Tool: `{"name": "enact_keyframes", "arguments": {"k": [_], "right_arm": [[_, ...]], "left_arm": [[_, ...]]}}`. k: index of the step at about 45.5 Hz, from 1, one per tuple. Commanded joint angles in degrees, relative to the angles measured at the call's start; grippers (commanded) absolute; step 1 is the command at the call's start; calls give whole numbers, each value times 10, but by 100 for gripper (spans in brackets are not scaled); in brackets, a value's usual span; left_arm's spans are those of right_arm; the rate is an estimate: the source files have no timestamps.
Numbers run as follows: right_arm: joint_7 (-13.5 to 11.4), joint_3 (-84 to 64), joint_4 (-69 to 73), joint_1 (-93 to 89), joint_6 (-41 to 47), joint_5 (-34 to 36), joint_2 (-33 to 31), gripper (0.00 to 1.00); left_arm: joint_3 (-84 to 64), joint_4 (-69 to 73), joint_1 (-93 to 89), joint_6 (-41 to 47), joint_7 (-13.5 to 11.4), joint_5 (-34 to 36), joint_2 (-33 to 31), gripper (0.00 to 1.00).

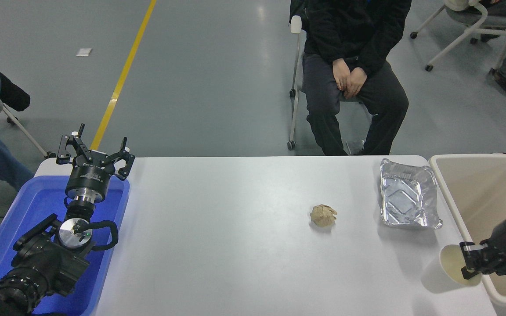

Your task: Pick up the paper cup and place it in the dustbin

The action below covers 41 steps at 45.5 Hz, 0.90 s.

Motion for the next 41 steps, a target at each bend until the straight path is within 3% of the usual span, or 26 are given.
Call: {"name": "enact_keyframes", "arguments": {"k": [1,28,41], "right_arm": [[0,-22,7,123,63,-33,-11,0],[-2,-64,7,347,63,-55,-5,0],[-6,-66,7,362,63,-60,1,0]], "left_arm": [[0,0,0,-1,0,0,0,99],[0,0,0,-1,-1,0,0,99],[0,0,0,-1,-1,0,0,99]]}}
